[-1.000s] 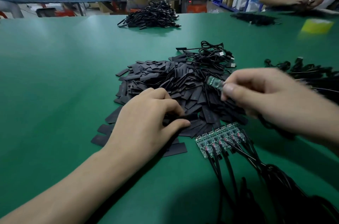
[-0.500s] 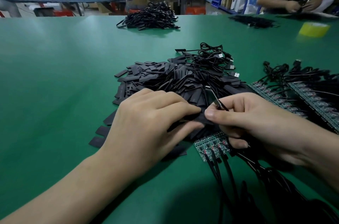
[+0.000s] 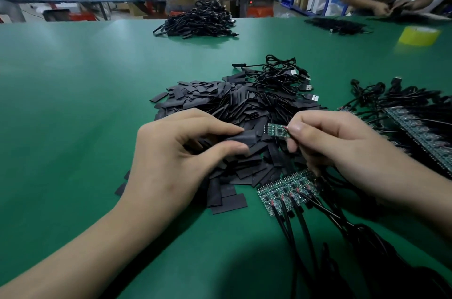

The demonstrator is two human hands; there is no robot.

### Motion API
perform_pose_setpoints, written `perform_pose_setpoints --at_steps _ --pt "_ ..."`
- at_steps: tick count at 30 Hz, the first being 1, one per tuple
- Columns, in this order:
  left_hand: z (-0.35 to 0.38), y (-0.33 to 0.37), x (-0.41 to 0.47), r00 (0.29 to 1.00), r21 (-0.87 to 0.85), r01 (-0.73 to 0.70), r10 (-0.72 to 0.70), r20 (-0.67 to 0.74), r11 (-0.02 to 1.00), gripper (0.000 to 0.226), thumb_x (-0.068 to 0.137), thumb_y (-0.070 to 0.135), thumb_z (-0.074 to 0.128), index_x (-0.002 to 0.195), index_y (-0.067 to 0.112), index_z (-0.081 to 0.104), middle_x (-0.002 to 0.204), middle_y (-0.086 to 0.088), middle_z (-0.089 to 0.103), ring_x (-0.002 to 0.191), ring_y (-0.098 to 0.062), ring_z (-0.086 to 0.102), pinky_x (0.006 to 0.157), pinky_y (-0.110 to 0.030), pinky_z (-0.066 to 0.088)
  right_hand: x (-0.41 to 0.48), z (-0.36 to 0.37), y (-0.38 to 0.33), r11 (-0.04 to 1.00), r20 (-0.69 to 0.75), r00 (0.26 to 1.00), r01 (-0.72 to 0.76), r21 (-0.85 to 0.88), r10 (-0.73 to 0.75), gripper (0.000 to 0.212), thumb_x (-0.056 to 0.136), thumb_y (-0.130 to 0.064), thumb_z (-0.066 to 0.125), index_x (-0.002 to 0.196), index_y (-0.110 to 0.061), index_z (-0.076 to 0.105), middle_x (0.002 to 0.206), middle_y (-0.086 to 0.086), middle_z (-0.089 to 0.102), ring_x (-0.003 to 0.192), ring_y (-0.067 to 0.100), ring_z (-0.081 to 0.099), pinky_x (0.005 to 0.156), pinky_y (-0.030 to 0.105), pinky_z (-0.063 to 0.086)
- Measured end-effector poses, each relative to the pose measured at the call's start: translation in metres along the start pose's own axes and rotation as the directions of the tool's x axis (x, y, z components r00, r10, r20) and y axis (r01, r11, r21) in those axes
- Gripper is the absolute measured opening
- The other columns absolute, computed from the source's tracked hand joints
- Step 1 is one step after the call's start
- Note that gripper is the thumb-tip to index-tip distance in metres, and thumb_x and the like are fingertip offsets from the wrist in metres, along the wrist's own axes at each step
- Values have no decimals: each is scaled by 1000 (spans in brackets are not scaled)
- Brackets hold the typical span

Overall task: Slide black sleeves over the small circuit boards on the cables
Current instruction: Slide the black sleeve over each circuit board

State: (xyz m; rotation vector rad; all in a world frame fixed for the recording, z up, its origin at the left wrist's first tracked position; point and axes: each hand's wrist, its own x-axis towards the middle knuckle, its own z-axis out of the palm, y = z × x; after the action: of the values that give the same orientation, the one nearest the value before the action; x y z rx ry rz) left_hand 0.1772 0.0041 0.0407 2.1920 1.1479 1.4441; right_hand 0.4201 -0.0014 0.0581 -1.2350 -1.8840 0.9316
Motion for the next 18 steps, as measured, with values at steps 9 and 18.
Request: perform_pose_setpoints --at_steps 9,18 --pt "1 2 0 1000 -12 -14 14 18 1000 8 78 27 84 84 24 81 83 12 73 77 -11 69 67 -15 45 -3 4 -2 991 43 997 68 -113 -63 36 97 -50 48 79 -25 66 53 -3 43 49 8 36 48 23 29" --pt "1 3 -2 993 105 -120 117 34 987 16 79 31 84 91 20 81 88 8 72 83 -8 68 78 -19 50 -1 4 2 999 97 995 -16 36 12 40 90 -58 51 74 -24 65 51 -1 45 50 19 42 53 33 34"
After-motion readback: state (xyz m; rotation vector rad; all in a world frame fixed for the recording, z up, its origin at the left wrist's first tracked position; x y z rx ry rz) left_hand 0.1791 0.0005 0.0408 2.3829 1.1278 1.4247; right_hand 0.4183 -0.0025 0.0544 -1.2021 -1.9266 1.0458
